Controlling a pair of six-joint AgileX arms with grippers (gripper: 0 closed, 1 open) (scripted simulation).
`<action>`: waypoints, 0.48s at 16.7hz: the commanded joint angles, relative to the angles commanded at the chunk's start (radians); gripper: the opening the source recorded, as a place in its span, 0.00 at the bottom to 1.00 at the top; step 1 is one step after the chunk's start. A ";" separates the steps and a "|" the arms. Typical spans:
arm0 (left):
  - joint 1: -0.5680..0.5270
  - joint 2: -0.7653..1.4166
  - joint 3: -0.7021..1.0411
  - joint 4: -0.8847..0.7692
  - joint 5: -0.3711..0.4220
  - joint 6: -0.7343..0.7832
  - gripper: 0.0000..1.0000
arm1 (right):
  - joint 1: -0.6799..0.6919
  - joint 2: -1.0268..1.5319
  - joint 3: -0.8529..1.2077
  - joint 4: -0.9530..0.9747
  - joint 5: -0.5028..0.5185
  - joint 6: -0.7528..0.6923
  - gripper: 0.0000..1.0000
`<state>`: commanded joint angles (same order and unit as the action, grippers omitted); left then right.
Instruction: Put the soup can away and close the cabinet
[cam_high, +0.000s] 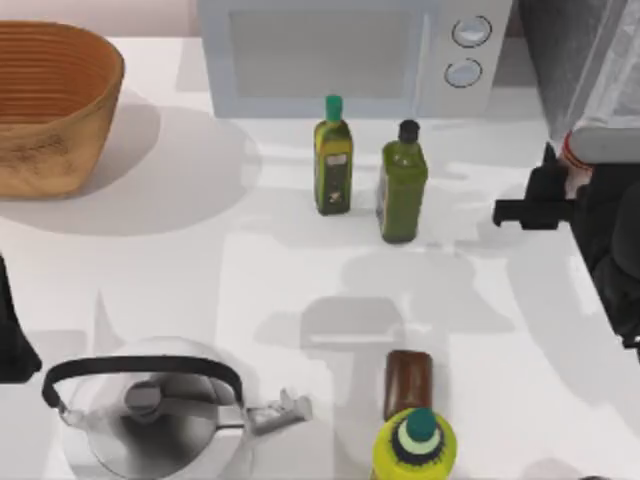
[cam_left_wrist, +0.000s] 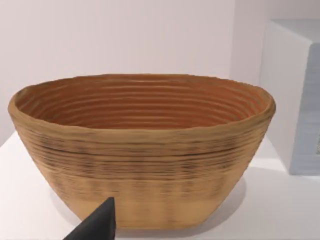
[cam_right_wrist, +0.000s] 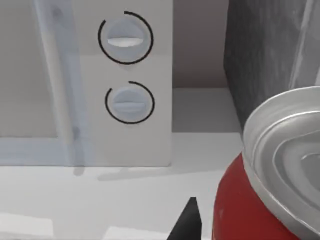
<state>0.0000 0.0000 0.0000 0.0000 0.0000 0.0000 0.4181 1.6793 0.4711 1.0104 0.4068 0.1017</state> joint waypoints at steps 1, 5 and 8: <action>0.000 0.000 0.000 0.000 0.000 0.000 1.00 | 0.000 -0.057 0.007 -0.069 0.000 0.000 0.00; 0.000 0.000 0.000 0.000 0.000 0.000 1.00 | -0.007 -0.236 0.027 -0.280 0.005 0.001 0.00; 0.000 0.000 0.000 0.000 0.000 0.000 1.00 | -0.012 -0.284 0.030 -0.334 0.010 0.002 0.00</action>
<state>0.0000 0.0000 0.0000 0.0000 0.0000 0.0000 0.4057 1.3951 0.5008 0.6760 0.4171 0.1037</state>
